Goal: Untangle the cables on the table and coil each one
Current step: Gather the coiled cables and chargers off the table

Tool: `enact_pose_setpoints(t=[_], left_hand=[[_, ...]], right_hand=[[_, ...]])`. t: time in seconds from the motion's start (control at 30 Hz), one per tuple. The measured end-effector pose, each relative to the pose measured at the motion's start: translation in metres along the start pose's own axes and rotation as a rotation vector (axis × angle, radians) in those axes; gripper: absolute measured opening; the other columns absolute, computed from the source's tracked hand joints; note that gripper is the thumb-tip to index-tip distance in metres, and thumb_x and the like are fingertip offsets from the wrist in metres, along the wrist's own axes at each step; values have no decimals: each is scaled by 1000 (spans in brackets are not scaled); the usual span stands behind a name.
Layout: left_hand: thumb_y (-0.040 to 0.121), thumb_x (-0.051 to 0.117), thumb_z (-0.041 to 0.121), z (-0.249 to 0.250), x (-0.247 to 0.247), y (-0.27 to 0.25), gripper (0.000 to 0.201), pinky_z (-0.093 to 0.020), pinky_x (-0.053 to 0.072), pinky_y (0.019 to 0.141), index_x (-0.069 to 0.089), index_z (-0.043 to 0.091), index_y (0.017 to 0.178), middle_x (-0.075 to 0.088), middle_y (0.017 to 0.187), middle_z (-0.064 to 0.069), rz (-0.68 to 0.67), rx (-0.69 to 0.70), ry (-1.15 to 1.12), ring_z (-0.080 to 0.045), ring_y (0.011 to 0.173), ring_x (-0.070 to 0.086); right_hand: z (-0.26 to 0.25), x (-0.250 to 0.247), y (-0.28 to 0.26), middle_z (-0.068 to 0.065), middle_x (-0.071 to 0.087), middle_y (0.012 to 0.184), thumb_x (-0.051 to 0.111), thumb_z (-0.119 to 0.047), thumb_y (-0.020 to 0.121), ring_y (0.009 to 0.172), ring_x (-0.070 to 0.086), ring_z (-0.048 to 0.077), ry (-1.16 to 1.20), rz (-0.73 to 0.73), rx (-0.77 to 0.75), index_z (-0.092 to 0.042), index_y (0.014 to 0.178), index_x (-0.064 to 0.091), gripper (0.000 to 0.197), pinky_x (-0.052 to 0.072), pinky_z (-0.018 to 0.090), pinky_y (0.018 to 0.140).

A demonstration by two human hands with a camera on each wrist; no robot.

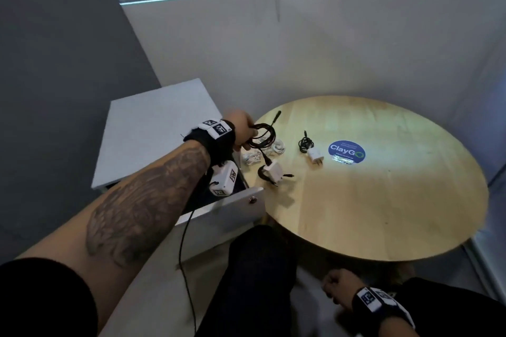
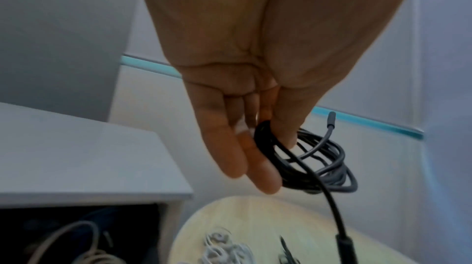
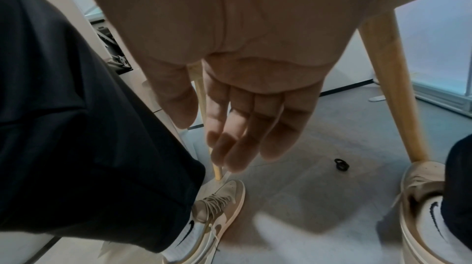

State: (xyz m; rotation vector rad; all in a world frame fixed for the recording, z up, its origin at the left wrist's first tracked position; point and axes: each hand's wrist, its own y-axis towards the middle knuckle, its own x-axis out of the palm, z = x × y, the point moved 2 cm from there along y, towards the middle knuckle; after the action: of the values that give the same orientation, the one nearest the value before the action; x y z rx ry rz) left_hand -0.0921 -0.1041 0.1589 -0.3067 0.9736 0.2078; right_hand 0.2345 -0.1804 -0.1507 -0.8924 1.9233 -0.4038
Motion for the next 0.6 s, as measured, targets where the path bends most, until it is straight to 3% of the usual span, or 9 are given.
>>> enact_pose_setpoints(t=[0.13,0.2,0.33,0.5,0.6], left_hand=[[96,57,11,-54,-49,-17,13,-30,58,51,67,3,93,72,82,-15,82,-77,-116,-24,67,72],[95,58,10,-78,-57,-22,13,-29,58,49,68,2,91,71,79,-15,82,-111,-100,-23,63,69],[95,60,12,-115,-48,-20,14,-39,60,60,68,2,88,71,82,-20,46,-173,-82,-30,67,70],[97,56,9,-136,-25,-9,11,-25,54,43,63,0,95,69,82,-19,0,-227,-214,-13,48,67],[97,56,7,-145,-10,-3,13,-27,55,45,62,-4,101,70,86,-22,-18,-290,-269,-18,54,70]], right_hand=[[-4,-1,2,-4,66,63,63,-24,87,56,60,10,9,21,13,-20,68,65,19,54,27,64],[-6,1,3,-3,67,64,63,-23,88,56,60,11,22,14,22,-19,70,65,19,53,26,61],[-7,4,6,-3,66,66,61,-24,90,55,59,11,30,-7,43,-18,72,65,19,50,22,57],[6,9,15,-1,68,61,64,-26,85,56,62,12,63,-9,59,-17,69,65,19,56,29,64],[7,10,16,1,71,66,64,-27,86,59,63,12,72,-11,58,-14,72,68,19,57,29,66]])
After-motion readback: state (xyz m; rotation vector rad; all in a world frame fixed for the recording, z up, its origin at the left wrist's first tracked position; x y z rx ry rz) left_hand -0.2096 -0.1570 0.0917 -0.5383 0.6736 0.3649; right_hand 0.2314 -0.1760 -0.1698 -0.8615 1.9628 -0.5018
